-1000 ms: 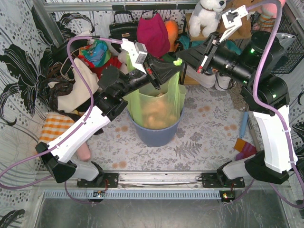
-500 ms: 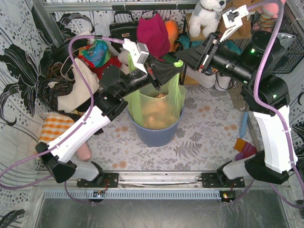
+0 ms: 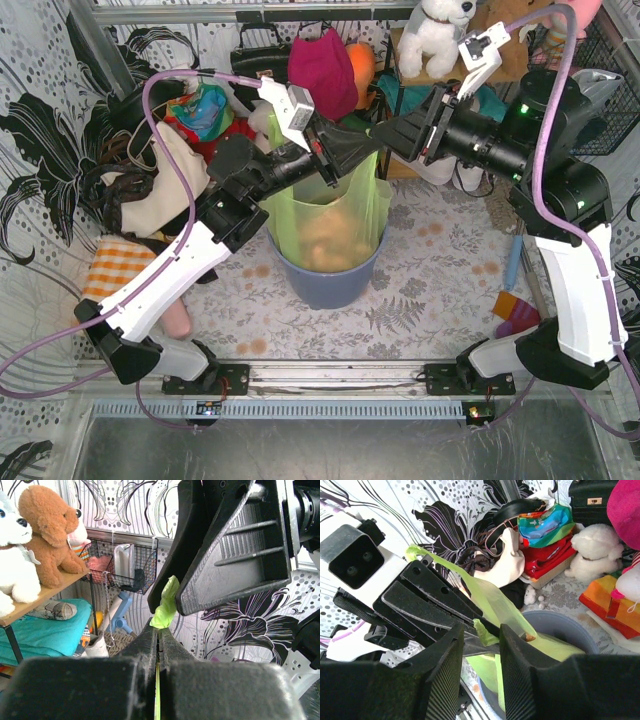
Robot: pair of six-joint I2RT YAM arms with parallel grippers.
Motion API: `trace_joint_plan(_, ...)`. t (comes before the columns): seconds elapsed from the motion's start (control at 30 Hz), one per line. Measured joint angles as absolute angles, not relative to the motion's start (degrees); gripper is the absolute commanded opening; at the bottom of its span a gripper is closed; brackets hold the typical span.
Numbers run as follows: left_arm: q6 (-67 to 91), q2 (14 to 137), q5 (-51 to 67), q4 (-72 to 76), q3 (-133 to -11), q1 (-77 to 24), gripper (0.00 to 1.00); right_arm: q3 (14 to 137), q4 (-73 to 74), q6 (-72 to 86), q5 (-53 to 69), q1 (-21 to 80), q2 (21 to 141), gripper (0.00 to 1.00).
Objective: Tie the trash bag
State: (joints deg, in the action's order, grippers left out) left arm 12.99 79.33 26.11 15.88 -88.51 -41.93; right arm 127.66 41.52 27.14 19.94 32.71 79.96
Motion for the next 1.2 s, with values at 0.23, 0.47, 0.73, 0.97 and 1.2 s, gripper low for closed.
trace_joint_plan(0.23,13.0,79.8,26.1,15.7,-89.1,-41.9,0.03,129.0,43.4,26.3,19.9,32.7,80.8,0.15)
trace_joint_plan(0.47,13.0,79.8,26.4,15.7,-89.1,-41.9,0.06,129.5,43.3,26.1,19.9,32.7,81.3,0.0)
trace_joint_plan(0.73,13.2,79.7,26.6,16.7,-88.9,-41.9,0.08,131.6,42.0,26.2,19.9,32.7,82.3,0.0)
trace_joint_plan(0.97,13.4,79.5,26.5,16.3,-87.3,-41.9,0.18,130.7,37.5,26.7,19.9,32.7,81.3,0.0)
trace_joint_plan(1.2,13.5,79.5,26.1,16.2,-87.3,-41.9,0.1,128.3,36.7,27.0,19.9,32.7,79.9,0.1)
